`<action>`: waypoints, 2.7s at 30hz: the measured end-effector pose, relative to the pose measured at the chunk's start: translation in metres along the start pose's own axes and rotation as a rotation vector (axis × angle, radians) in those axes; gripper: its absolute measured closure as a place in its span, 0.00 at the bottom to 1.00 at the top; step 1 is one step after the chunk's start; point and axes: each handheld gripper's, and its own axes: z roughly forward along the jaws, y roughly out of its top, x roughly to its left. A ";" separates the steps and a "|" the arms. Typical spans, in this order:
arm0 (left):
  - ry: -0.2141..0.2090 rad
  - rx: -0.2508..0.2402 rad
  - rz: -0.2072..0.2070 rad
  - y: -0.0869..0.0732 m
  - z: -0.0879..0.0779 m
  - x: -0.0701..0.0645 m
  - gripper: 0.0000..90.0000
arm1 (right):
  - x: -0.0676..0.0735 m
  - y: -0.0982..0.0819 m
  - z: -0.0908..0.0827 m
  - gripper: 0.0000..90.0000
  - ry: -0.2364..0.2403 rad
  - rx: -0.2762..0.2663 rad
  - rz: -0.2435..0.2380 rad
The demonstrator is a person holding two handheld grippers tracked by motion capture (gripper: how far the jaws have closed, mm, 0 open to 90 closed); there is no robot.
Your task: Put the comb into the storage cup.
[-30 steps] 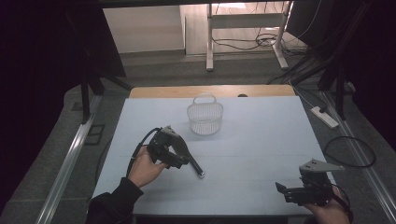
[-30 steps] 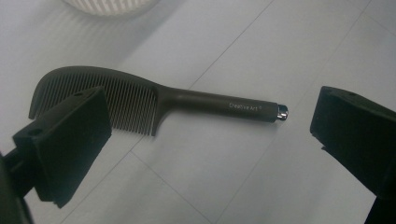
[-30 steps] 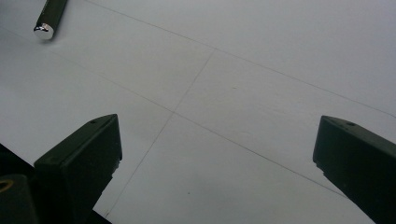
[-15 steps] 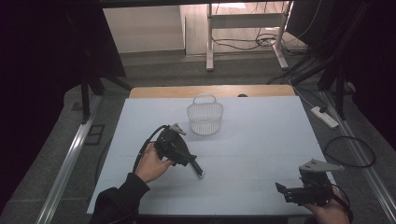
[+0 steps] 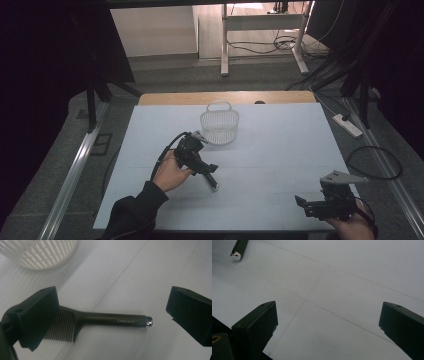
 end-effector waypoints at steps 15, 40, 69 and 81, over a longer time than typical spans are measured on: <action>0.014 0.041 -0.022 0.001 0.004 -0.002 0.48 | 0.000 0.000 0.000 0.03 0.001 0.000 -0.001; 0.008 0.109 -0.044 -0.012 0.035 -0.001 0.99 | 0.000 0.000 0.001 0.04 0.006 0.007 -0.006; -0.013 0.186 -0.066 -0.026 0.047 -0.007 0.99 | 0.000 0.000 0.001 0.05 0.010 0.007 -0.008; -0.036 0.225 -0.114 -0.045 0.036 -0.003 0.99 | 0.001 0.000 0.001 0.05 0.011 0.005 -0.010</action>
